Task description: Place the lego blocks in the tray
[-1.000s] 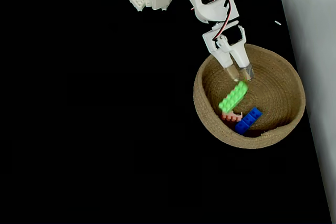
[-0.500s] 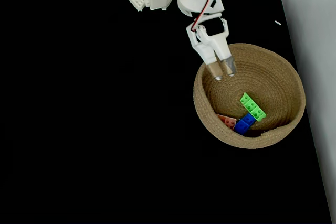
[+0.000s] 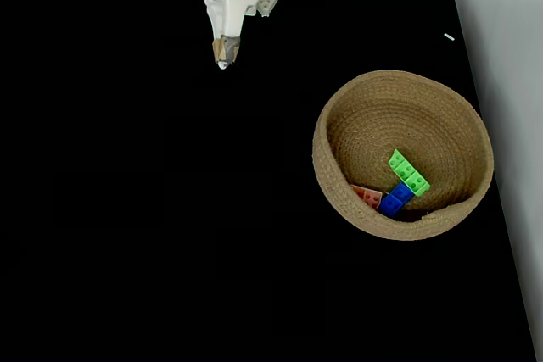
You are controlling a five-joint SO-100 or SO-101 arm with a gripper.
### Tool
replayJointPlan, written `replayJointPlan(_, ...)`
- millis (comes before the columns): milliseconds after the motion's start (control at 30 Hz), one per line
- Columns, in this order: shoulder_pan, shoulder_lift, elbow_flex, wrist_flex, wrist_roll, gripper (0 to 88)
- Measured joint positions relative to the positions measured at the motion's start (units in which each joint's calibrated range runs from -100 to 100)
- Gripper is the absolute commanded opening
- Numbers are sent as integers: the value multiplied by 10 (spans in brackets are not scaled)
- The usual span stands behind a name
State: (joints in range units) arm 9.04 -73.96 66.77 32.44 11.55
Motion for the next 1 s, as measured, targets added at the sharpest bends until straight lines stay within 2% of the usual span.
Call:
replayJointPlan(167,-1,-160,96,107,1,0)
replayJointPlan(367,-2,-232,189,191,1,0)
replayJointPlan(667,-2,-243,312,176,4,0)
replayJointPlan(1000,-23,-243,325,161,5,3)
